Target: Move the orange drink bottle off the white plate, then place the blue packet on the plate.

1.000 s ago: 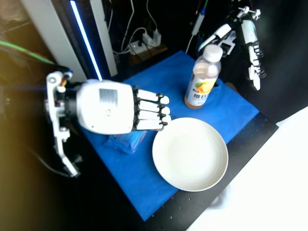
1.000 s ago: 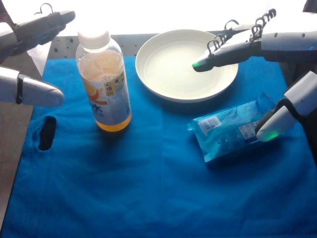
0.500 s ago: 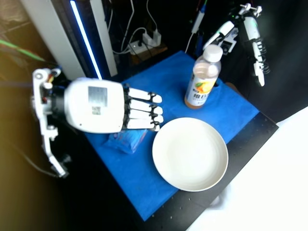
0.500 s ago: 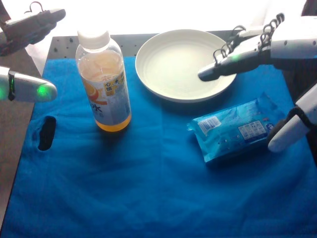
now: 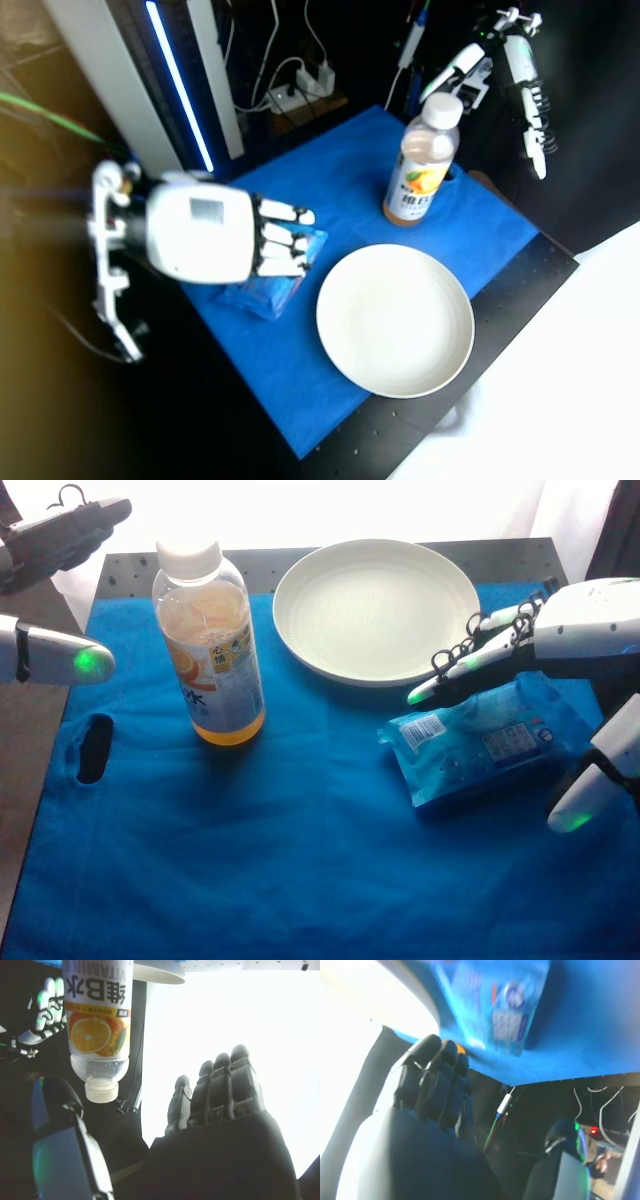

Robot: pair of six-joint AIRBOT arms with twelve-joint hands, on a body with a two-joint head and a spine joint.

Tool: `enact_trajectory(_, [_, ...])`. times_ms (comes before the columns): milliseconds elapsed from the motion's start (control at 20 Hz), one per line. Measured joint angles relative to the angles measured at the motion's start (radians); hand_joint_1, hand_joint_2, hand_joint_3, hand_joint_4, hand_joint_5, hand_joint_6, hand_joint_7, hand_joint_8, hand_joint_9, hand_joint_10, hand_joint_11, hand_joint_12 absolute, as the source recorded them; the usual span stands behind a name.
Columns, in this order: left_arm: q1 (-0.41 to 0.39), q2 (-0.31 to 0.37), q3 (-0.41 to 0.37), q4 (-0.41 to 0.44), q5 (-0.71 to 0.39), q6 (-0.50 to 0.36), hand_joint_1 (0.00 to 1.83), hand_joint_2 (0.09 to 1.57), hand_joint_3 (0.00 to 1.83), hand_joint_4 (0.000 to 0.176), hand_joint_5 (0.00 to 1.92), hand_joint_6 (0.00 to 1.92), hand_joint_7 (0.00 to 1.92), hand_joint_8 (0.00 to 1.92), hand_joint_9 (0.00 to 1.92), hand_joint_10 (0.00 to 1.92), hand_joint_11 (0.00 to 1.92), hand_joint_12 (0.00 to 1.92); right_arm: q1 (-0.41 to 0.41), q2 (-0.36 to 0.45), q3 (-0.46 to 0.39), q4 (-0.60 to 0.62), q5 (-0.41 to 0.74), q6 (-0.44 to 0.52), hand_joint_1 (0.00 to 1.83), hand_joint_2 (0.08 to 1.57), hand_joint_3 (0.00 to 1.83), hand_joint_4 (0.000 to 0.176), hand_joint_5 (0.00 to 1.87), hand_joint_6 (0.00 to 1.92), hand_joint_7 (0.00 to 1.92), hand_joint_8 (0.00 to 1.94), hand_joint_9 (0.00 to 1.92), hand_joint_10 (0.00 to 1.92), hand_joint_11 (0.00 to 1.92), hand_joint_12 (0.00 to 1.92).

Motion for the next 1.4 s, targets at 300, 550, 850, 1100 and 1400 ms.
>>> enact_trajectory(300, [0.011, 0.000, 0.000, -0.003, -0.009, 0.000, 0.69, 0.77, 0.00, 0.176, 0.00, 0.00, 0.00, 0.00, 0.00, 0.00, 0.00, 0.00, -0.010, -0.043, 0.044, 0.005, -0.015, 0.011, 0.74, 0.70, 0.00, 0.063, 0.28, 0.00, 0.45, 0.01, 0.47, 0.01, 0.16, 0.93])
enact_trajectory(550, [0.018, 0.000, 0.000, -0.016, -0.016, 0.000, 0.67, 0.76, 0.00, 0.176, 0.00, 0.00, 0.00, 0.00, 0.00, 0.00, 0.00, 0.00, -0.044, -0.093, 0.094, 0.034, -0.027, 0.013, 0.88, 0.71, 0.00, 0.082, 0.31, 0.00, 0.49, 0.00, 0.49, 0.01, 0.01, 1.17])
enact_trajectory(850, [0.025, 0.000, -0.001, -0.027, -0.024, 0.005, 0.70, 0.72, 0.00, 0.176, 0.00, 0.00, 0.00, 0.00, 0.00, 0.00, 0.00, 0.00, -0.065, -0.126, 0.140, 0.082, -0.026, 0.014, 0.94, 0.76, 0.00, 0.070, 0.36, 0.01, 0.60, 0.01, 0.61, 0.02, 0.05, 1.20])
enact_trajectory(1100, [0.046, 0.002, -0.001, -0.056, -0.042, 0.017, 0.69, 0.68, 0.00, 0.176, 0.00, 0.00, 0.00, 0.00, 0.00, 0.00, 0.00, 0.00, -0.077, -0.150, 0.168, 0.117, -0.022, 0.016, 1.23, 0.89, 0.00, 0.000, 0.62, 0.01, 0.91, 0.05, 0.83, 0.17, 0.34, 1.27])
enact_trajectory(1400, [0.071, 0.017, -0.014, -0.093, -0.065, 0.030, 0.58, 0.69, 0.00, 0.176, 0.00, 0.00, 0.00, 0.00, 0.00, 0.00, 0.00, 0.00, -0.084, -0.167, 0.179, 0.154, -0.027, 0.017, 1.39, 1.07, 0.00, 0.000, 0.94, 0.63, 1.05, 0.90, 1.09, 0.91, 0.79, 1.18])
